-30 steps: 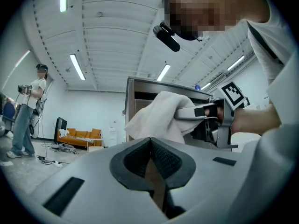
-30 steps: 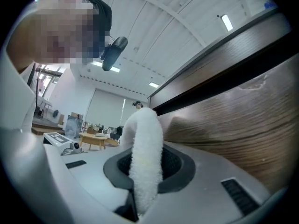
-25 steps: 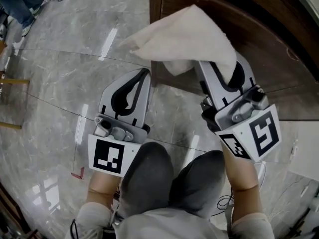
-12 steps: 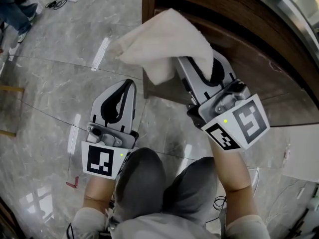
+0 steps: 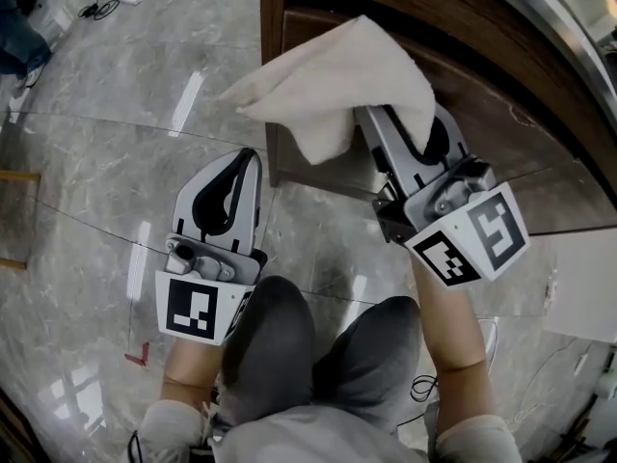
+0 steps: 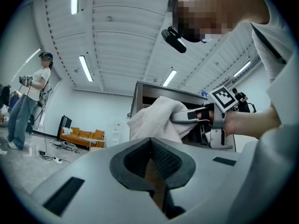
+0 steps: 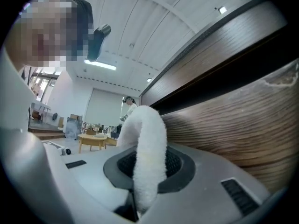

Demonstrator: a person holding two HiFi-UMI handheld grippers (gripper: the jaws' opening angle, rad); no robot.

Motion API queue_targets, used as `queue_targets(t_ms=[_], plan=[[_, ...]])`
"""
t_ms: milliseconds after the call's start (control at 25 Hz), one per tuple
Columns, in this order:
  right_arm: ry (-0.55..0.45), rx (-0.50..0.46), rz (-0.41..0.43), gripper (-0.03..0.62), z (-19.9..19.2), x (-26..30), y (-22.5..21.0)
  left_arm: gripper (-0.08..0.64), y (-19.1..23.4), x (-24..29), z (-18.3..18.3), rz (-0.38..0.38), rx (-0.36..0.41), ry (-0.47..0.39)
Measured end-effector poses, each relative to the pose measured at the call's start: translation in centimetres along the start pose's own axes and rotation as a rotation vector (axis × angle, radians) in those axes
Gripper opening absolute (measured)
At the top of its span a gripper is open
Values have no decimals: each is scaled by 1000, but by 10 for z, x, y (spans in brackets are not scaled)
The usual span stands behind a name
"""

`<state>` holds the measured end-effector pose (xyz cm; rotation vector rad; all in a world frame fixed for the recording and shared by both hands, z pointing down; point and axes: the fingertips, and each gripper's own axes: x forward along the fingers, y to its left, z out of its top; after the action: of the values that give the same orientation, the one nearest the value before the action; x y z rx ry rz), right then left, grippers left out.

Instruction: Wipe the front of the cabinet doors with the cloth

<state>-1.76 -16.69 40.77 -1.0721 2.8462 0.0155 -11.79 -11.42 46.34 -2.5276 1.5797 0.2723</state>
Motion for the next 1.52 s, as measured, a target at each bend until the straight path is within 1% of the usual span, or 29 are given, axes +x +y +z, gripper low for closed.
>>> queue_targets(t_ms=[120,320,560,720,800,1200,1520], plan=[[-1,-6,-25,69,3,-7,-4,18,-2,-1,4,-10,3,-1],[11,-45,-50,69,-1,-25,-16,18,-20,2,6,-32,18,6],[2,-39,-78,69,-3,-45,-29,18,-34,1,4,-45,29,12],[-14,-33,-118,69,-2,-69,-43,18,-48,2,7,-68,35,4],[-17,-35,-138,69,-4,-77,-50,18,-52,3,5,-72,48,16],[-39,-27,-151,69,-3,-110,-71,18,-82,10,3,-88,79,31],[-31,-50,-206,69,3,-141,-89,18,-98,15,1,-111,75,28]])
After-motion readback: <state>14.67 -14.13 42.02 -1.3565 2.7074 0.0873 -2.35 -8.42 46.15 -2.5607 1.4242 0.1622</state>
